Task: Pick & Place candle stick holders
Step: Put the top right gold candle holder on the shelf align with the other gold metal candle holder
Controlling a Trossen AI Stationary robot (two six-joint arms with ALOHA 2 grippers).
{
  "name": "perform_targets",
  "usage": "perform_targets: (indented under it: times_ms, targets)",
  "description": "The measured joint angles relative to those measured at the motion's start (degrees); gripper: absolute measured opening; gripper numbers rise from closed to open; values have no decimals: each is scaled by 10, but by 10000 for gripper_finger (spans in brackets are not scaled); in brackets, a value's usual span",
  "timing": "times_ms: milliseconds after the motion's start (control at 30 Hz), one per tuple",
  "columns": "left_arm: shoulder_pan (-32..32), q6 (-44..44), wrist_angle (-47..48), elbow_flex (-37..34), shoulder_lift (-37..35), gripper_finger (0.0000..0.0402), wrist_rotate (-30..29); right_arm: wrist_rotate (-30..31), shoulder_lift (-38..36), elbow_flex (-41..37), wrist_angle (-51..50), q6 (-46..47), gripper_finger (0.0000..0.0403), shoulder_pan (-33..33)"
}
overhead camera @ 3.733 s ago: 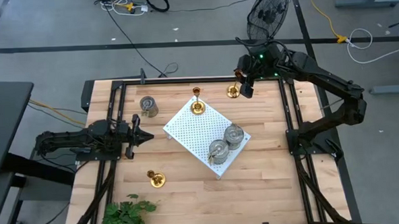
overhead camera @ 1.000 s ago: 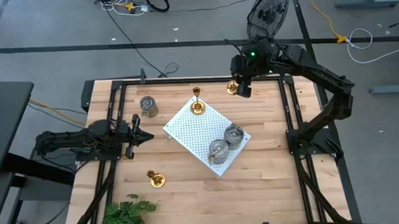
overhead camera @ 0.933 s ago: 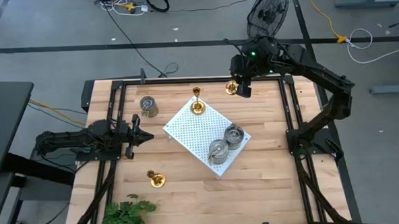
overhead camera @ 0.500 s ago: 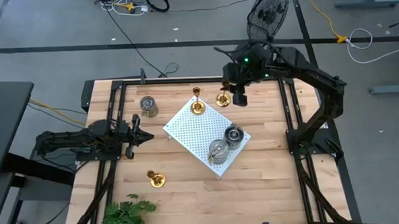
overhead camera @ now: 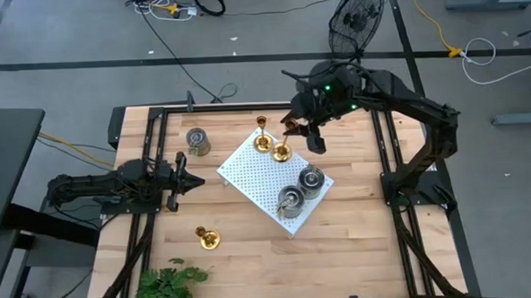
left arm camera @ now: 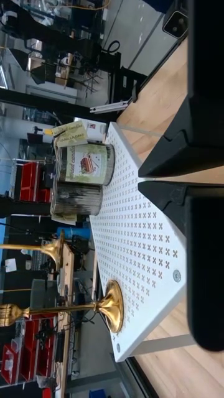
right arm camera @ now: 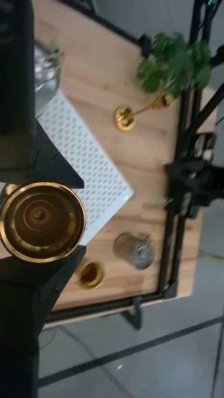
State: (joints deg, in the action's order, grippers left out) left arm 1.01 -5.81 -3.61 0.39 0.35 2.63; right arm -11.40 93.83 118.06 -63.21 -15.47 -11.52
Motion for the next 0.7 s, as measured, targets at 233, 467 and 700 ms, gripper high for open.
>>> perform_targets:
  times_ms: [233, 467, 700]
  targets:
    - [0, 0, 0, 0, 0, 25, 0, -7, 33, -1, 45, 15, 137, 19]
    - [0, 0, 0, 0, 0, 25, 0, -7, 71, -1, 71, 15, 137, 30]
    - [0, 0, 0, 0, 0, 25, 0, -7, 100, -1, 93, 15, 137, 41]
